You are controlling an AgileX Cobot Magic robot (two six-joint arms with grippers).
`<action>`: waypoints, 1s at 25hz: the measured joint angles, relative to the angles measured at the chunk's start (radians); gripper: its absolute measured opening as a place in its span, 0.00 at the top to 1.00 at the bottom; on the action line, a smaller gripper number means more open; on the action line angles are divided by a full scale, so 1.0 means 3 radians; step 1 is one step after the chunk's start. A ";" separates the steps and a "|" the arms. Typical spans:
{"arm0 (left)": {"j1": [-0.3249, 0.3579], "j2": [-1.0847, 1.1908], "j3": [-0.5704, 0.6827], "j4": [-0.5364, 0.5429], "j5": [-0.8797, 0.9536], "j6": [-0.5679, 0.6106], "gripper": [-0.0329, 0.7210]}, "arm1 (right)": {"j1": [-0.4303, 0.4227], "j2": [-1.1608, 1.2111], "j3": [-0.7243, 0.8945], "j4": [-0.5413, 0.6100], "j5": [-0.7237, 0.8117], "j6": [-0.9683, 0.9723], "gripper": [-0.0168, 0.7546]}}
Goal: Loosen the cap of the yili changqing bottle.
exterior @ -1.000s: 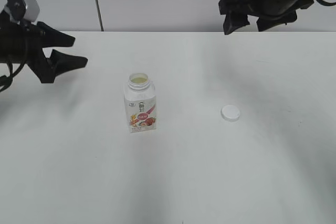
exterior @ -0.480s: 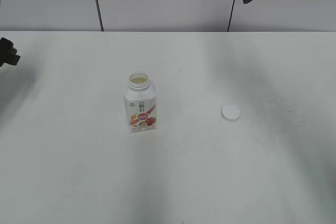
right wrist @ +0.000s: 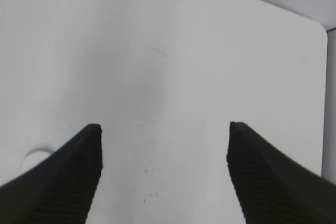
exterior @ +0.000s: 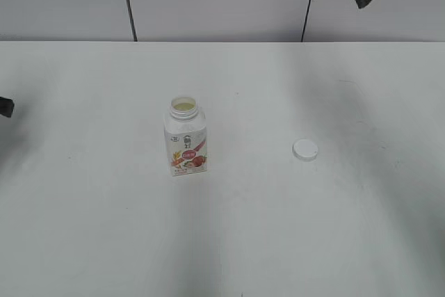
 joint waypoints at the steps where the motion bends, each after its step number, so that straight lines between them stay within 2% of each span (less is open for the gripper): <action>1: -0.0005 -0.0061 0.0000 -0.0228 0.0085 0.0181 0.33 | 0.0000 0.0000 0.0000 0.0000 0.0069 0.0010 0.22; 5: -0.0018 -0.0432 0.0000 -0.1018 0.0259 0.0850 0.33 | 0.0000 0.0000 -0.0021 0.0084 0.0368 0.0031 0.22; 8: -0.0021 -0.0756 -0.0029 -0.1307 0.0460 0.1138 0.33 | 0.0000 0.0000 -0.0021 0.0226 0.0569 -0.0005 0.22; 13: -0.0021 -0.1166 -0.0132 -0.1434 0.1003 0.1320 0.33 | 0.0000 -0.0013 -0.0021 0.0445 0.0658 -0.0151 0.22; 17: -0.0021 -0.1433 -0.0132 -0.1669 0.1338 0.1515 0.33 | 0.0000 -0.0130 -0.0021 0.0835 0.0665 -0.0426 0.22; 20: -0.0021 -0.1580 -0.0132 -0.1800 0.1503 0.1580 0.33 | -0.0008 -0.0302 -0.0021 0.0920 0.0668 -0.0592 0.22; 25: -0.0021 -0.1775 -0.0132 -0.1852 0.1711 0.1668 0.33 | -0.0283 -0.0581 0.0016 0.0979 0.0671 -0.0744 0.22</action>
